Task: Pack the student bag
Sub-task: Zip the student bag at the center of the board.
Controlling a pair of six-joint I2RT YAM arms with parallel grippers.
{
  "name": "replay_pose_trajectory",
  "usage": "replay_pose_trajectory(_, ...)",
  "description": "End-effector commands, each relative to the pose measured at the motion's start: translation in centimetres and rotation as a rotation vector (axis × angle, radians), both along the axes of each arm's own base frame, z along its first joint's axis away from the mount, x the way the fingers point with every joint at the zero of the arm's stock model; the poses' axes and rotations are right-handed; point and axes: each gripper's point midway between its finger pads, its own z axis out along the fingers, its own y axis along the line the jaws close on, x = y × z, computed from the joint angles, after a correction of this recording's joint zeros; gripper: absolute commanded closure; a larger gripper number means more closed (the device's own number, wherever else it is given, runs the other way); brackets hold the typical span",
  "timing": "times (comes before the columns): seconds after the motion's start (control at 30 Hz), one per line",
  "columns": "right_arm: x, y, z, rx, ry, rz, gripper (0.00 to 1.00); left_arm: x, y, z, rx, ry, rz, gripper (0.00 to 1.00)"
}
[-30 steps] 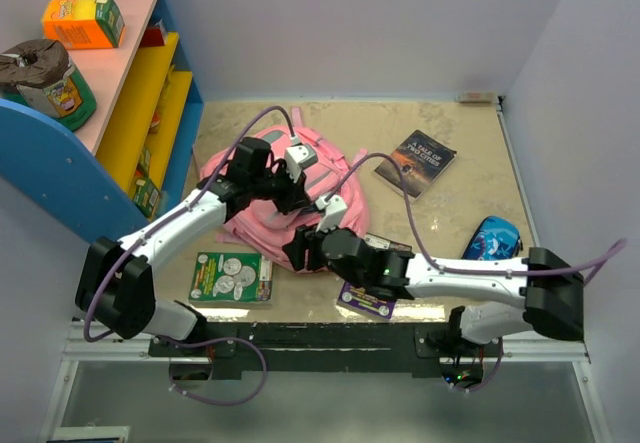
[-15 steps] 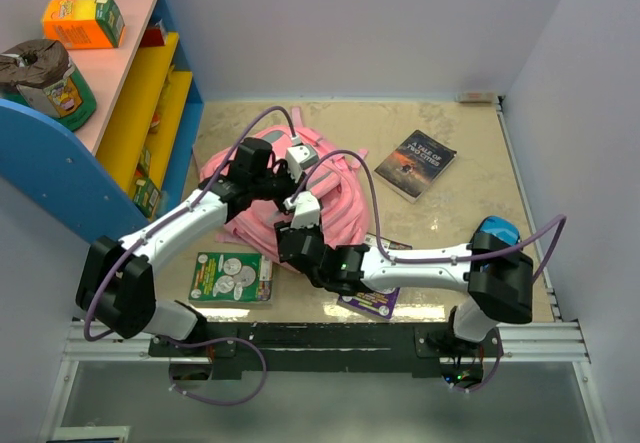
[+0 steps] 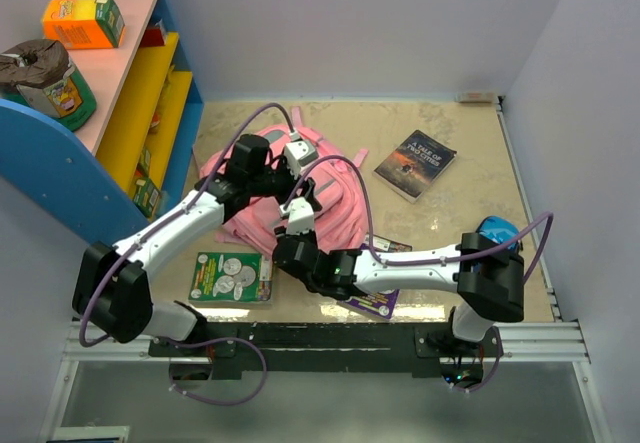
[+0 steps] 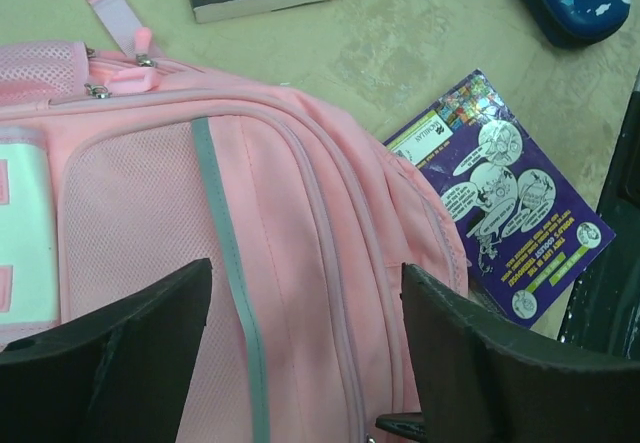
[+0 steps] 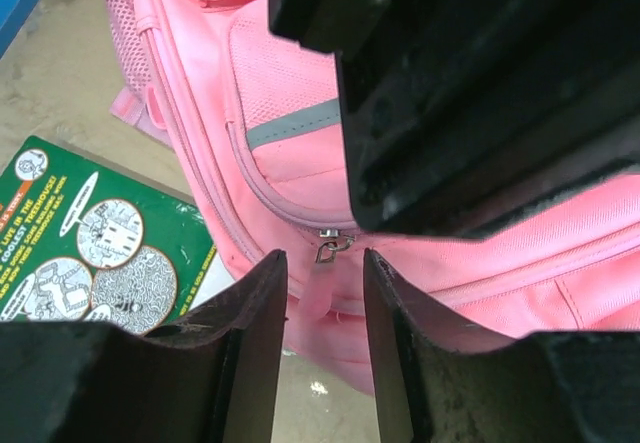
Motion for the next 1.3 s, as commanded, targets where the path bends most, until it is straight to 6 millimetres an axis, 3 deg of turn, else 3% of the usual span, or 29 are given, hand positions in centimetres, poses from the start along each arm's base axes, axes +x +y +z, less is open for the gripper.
replay_pose_trajectory(0.0,0.3,0.9,1.1,0.034,-0.012,-0.009,0.58,0.0,0.3,5.0,-0.022,-0.151,-0.035,0.19)
replay_pose_trajectory(0.3,0.3,0.9,-1.2,-0.031,0.018,-0.035,0.58,0.7,5.3,3.4,0.02,-0.125,0.064,0.18)
replay_pose_trajectory(0.53,0.1,-1.0,-2.4,-0.058,0.023,-0.087,0.58,1.1,8.6,3.7,0.012,-0.12,0.115,0.17)
replay_pose_trajectory(0.73,-0.1,-1.0,-1.3,-0.024,0.026,-0.082,0.55,1.4,9.3,3.1,0.008,-0.106,0.121,0.17)
replay_pose_trajectory(1.0,0.0,0.0,-2.1,-0.033,0.035,-0.068,0.55,1.0,9.3,2.8,0.01,-0.115,0.105,0.17)
replay_pose_trajectory(1.27,-0.1,1.0,-3.2,-0.053,0.048,-0.049,0.63,0.4,9.1,4.2,-0.026,-0.148,0.053,0.16)
